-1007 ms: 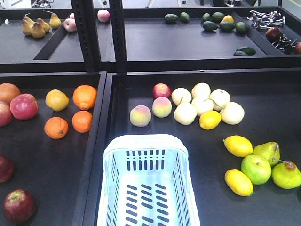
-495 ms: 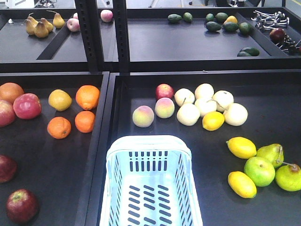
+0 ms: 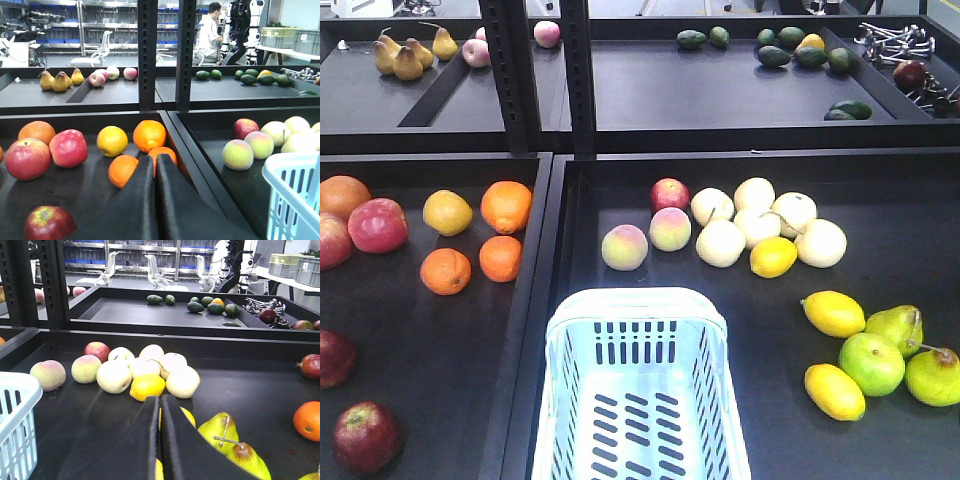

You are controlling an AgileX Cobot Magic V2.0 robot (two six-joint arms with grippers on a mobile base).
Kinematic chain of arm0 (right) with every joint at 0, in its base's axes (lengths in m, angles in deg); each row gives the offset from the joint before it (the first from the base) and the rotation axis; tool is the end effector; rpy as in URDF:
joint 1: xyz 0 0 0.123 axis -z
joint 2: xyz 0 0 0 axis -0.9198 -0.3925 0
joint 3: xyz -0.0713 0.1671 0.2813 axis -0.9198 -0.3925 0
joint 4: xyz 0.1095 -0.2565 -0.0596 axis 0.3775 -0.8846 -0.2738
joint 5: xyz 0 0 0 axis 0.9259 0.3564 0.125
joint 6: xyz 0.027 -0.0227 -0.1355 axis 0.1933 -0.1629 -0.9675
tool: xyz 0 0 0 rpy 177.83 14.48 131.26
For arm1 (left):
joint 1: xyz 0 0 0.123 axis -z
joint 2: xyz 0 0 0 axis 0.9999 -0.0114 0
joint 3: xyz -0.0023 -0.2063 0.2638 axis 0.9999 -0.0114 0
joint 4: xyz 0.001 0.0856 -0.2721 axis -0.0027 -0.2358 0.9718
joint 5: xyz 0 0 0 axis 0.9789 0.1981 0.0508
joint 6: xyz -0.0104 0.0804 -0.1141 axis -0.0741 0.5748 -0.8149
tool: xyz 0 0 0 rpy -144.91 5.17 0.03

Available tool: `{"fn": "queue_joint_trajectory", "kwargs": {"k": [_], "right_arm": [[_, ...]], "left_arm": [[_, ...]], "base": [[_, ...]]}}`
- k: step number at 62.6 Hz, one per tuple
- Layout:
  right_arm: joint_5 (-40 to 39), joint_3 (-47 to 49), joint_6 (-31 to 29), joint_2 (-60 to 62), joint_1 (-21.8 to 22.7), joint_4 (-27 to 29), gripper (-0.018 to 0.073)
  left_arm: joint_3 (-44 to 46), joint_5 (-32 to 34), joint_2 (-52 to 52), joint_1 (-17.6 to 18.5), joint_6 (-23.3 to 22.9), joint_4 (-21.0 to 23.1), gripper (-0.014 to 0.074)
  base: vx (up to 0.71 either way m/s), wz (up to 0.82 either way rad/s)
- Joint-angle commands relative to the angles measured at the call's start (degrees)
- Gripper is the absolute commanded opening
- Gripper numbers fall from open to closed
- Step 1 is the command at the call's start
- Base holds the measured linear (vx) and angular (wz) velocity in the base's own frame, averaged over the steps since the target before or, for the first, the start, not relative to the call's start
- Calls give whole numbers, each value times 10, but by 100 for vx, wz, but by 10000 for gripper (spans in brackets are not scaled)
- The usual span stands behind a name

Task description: Pick three apples into basket with both arms

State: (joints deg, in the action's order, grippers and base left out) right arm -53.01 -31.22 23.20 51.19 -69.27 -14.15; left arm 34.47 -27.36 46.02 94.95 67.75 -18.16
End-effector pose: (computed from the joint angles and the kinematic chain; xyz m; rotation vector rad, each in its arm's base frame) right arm 0.0891 0.0014 0.1870 -0.0887 1.6392 -0.0446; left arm 0.0890 -0.0074 0.1942 0.0348 1.5927 -0.1038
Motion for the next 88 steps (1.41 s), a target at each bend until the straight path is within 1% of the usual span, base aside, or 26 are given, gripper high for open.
{"fn": "queue_joint_trajectory", "kwargs": {"k": [1, 18, 27, 32, 38, 43, 51, 56, 59, 64, 68, 71, 74, 79, 83, 88], "right_arm": [[-44, -8, -5, 8, 4, -4, -8], [-44, -8, -5, 8, 4, -4, -8], [-44, -8, -5, 8, 4, -4, -8], [-44, -8, -5, 8, 4, -4, -8], [-44, -8, -5, 8, 4, -4, -8], [-44, -8, -5, 8, 4, -4, -8], [-44, -8, -5, 8, 4, -4, -8], [-44, -8, -5, 8, 4, -4, -8], [-44, -8, -5, 8, 4, -4, -8], [-44, -8, -5, 8, 4, -4, -8], [-44, -8, -5, 8, 4, -4, -8], [-44, -8, -5, 8, 4, -4, -8], [-44, -8, -5, 8, 4, -4, -8], [-44, -8, -5, 8, 4, -4, -8], [-44, -8, -5, 8, 4, -4, -8], [-44, -8, -5, 8, 4, -4, -8]], "left_arm": [[1, 43, 9, 0, 4, 0, -6], [1, 43, 9, 0, 4, 0, -6], [2, 82, 9, 0, 3, 7, -6], [6, 88, 9, 0, 3, 31, -6], [30, 85, 7, 0, -18, 89, -6], [61, 74, -1, 0, -19, 109, -6], [145, 17, -54, 0, -20, 109, -6], [211, -50, -108, 0, -19, 108, -6], [247, -88, -138, 0, -9, 107, -6], [323, -180, -200, 0, 31, 108, -6], [376, -248, -246, 0, 83, 110, -6], [417, -296, -284, 0, 111, 110, -6], [447, -325, -312, 0, 139, 110, -6], [483, -357, -347, 0, 160, 110, -6], [497, -374, -367, 0, 164, 110, -6], [499, -374, -377, 0, 164, 110, -5]], "base": [[0, 0], [0, 0], [0, 0], [0, 0], [0, 0], [0, 0], [0, 0], [0, 0], [0, 0], [0, 0], [0, 0], [0, 0], [0, 0], [0, 0], [0, 0], [0, 0]]}}
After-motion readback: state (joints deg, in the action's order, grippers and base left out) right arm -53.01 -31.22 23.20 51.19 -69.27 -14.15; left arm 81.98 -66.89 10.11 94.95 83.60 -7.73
